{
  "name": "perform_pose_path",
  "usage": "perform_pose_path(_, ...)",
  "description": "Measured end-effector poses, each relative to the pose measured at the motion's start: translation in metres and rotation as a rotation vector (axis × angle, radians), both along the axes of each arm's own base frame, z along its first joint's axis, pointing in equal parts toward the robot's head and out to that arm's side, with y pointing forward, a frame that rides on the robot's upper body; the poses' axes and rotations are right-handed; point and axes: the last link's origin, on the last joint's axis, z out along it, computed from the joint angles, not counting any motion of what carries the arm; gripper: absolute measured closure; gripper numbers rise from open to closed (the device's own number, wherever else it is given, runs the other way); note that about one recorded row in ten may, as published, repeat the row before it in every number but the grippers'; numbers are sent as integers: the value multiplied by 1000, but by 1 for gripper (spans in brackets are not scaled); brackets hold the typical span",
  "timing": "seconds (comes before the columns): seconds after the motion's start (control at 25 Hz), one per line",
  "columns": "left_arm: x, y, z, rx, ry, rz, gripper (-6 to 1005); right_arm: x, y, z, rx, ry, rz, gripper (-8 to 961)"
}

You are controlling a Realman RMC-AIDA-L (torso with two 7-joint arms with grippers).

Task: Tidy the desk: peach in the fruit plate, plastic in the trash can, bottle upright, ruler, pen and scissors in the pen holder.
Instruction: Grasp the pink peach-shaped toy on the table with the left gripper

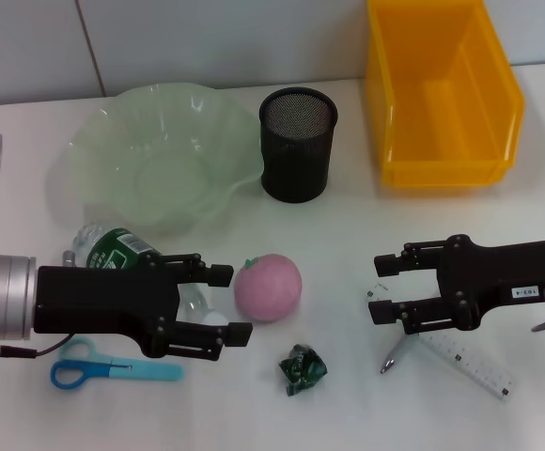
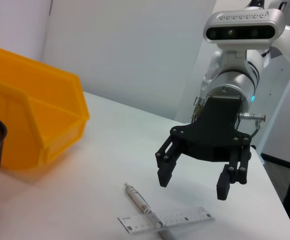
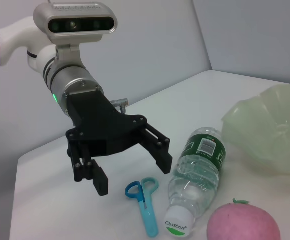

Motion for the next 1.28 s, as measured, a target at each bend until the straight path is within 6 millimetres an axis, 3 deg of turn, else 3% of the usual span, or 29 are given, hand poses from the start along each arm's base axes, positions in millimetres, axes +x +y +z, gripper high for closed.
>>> perform_pose_path(0.68, 5, 5, 2, 18, -12, -8, 158, -2, 1, -1, -7, -7, 7, 223)
perform_pose_path(1.08, 29, 20, 2, 68, -4, -85, 158, 1, 2, 2, 1, -16, 0, 223)
perform_pose_path(1.28, 45, 34, -12, 74, 67, -132, 159, 3, 1, 2, 4, -19, -5, 223)
